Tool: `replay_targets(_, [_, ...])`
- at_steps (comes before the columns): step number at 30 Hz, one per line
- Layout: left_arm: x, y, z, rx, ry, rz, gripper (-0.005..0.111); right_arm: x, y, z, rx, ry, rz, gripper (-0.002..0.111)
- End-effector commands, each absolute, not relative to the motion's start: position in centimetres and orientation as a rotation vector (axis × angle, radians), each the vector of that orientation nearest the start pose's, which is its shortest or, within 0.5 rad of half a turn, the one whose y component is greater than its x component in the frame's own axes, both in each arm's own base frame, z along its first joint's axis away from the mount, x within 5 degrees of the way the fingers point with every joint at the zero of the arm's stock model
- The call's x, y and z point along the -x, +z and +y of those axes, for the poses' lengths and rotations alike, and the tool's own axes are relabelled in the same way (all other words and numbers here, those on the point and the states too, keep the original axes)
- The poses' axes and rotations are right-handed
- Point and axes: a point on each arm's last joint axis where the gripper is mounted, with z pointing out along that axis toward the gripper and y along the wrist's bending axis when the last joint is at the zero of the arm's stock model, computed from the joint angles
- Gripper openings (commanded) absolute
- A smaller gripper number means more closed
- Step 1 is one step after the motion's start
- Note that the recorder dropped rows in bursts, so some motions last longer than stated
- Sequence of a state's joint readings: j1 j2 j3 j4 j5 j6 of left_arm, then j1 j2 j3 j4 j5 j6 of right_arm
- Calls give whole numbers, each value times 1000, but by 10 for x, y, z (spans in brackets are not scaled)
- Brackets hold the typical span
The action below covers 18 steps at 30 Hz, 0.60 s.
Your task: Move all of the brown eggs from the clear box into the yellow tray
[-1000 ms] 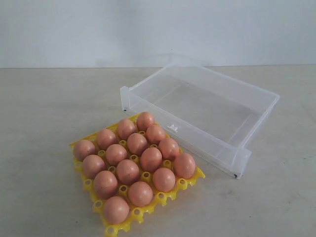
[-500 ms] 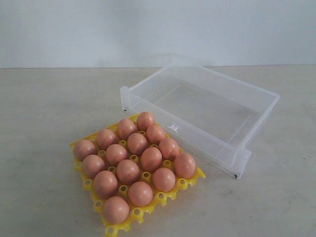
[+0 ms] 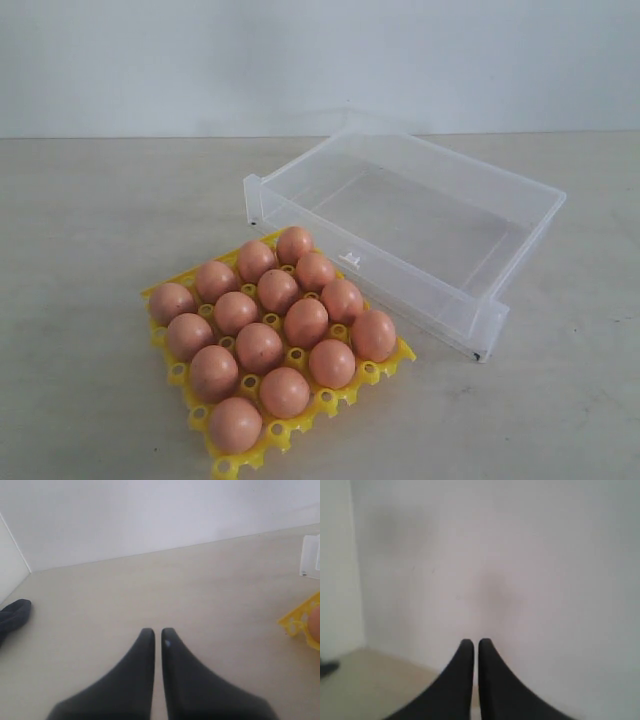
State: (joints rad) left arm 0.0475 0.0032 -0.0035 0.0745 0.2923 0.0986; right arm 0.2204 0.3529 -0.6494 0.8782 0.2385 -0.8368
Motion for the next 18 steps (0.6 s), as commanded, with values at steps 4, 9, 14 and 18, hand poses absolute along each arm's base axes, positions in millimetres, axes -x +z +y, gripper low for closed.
replay_targets(4, [-54,187,5,-89,175,1776,4,-70,302,47,452,446,1691,0])
replay_targets(9, [-54,187,5,-89,175,1776,4,-83,265,37,298,370,1742,0])
replay_targets(14, [-54,187,5,-89,175,1776,4,-85,253,34,268,328,1749,0])
replay_targets(18, [-54,187,5,-89,175,1776,4,-82,249,38,385,316,1779,0])
